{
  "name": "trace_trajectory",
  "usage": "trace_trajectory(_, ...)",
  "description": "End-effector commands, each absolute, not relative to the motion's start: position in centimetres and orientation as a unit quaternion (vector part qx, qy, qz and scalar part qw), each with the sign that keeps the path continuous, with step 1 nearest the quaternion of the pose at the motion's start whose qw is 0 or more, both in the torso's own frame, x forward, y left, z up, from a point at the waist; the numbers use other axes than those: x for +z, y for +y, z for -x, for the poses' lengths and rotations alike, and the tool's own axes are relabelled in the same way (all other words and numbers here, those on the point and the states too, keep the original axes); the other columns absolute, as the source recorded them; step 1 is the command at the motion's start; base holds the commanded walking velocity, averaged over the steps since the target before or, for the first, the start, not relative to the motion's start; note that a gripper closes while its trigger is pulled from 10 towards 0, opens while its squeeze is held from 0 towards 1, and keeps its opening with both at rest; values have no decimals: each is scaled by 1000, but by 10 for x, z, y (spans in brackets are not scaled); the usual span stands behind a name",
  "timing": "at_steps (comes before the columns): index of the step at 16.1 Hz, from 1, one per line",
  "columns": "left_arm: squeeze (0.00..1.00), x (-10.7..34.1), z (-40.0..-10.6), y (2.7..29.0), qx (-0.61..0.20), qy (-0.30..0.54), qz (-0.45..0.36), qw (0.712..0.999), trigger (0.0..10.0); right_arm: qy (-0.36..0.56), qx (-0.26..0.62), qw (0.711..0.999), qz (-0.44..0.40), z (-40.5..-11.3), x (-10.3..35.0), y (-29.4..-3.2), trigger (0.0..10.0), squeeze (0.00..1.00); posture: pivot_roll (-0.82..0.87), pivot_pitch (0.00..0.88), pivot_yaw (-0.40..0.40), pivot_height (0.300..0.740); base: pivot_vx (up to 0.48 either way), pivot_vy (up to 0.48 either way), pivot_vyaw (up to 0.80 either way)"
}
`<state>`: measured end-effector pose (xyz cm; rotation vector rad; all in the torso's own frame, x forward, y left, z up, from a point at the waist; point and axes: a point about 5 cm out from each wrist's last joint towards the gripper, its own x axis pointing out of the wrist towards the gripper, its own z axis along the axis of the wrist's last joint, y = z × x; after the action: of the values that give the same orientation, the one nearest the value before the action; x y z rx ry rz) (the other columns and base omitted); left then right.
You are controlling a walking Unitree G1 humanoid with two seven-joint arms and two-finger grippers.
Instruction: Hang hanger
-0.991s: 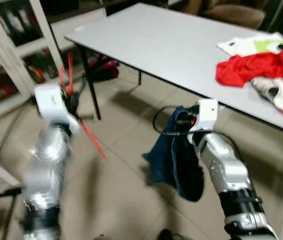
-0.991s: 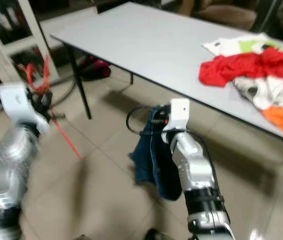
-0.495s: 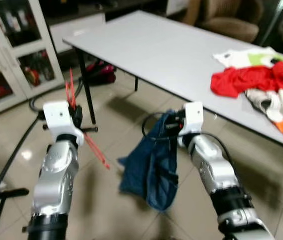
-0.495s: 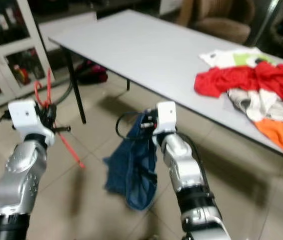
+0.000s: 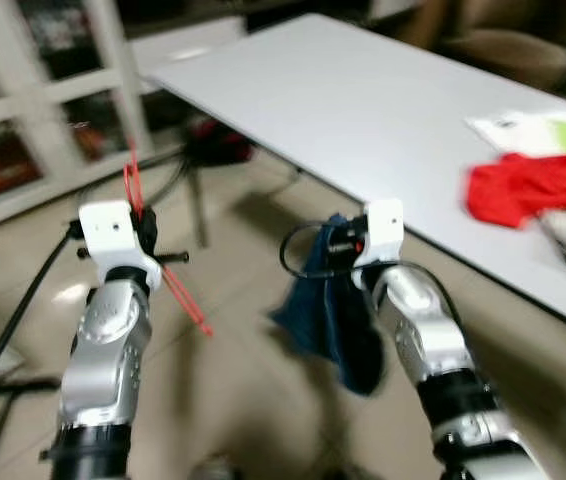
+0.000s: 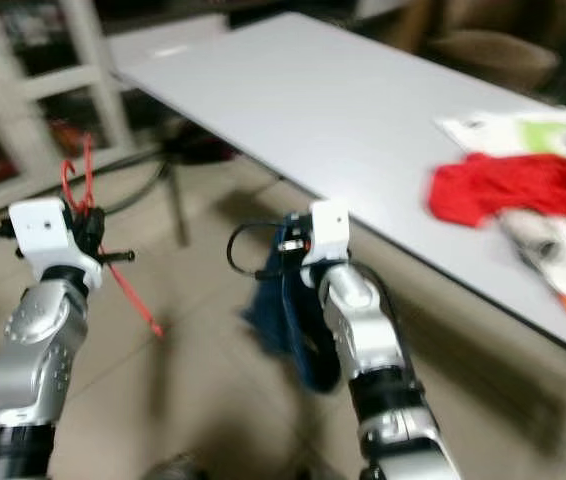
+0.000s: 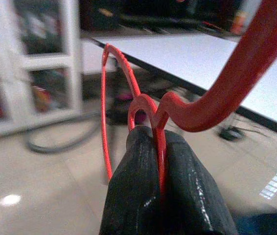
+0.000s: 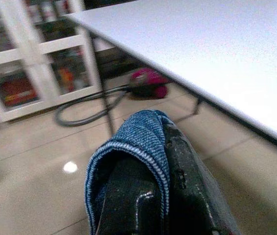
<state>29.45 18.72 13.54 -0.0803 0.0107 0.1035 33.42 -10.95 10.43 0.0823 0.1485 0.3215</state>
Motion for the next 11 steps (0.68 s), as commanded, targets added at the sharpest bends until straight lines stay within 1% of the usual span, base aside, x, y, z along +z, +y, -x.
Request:
trace_trajectory(1, 0, 142, -297, 184, 40, -4, 41, 998, 10000, 56, 157, 985, -35, -337, 111, -112, 0, 0, 112, 38, -35, 740, 0, 461, -800)
trace_trajectory(4, 0, 143, -298, 183, 34, -4, 47, 998, 10000, 53, 158, 985, -34, -338, 112, -110, 0, 0, 115, 40, -35, 740, 0, 474, -800)
trace_trajectory(11, 0, 145, -300, 184, 25, 2, 16, 1000, 10000, 48, 151, 986, -43, -338, 111, -112, 0, 0, 109, 50, -26, 740, 0, 476, -800)
